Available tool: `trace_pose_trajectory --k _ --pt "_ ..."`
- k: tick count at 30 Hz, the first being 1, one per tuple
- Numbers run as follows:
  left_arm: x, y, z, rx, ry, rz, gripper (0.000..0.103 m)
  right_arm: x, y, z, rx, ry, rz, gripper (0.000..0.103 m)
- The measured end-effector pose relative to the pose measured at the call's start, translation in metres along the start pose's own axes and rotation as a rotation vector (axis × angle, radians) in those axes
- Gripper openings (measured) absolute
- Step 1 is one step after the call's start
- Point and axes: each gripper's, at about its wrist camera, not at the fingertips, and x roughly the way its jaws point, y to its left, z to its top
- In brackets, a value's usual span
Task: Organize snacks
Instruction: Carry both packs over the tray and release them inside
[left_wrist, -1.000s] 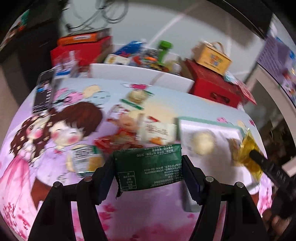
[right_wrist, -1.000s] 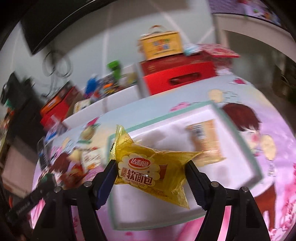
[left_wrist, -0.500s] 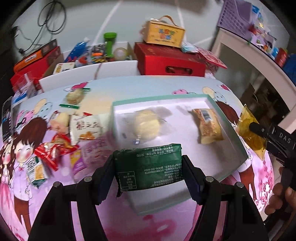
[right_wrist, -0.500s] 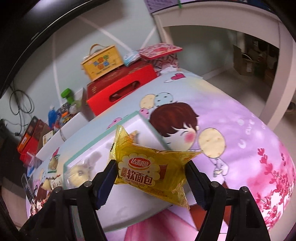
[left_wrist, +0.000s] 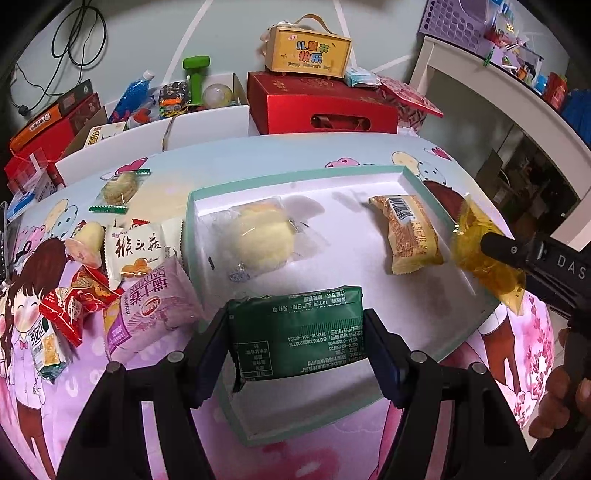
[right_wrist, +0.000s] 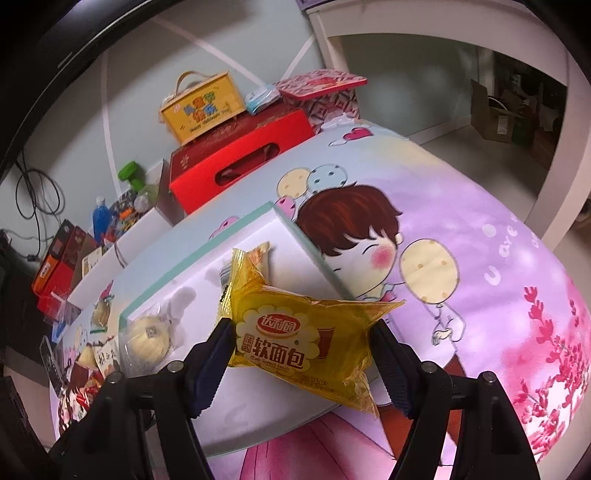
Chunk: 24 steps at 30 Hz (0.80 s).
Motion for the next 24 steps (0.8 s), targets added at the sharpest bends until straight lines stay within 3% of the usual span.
trace_pose_trajectory --k 24 --pt "0.013 -0.003 -0.004 0.006 0.039 -0.012 0.073 0.033 0.041 -0.019 -0.140 0.111 -0.003 0.077"
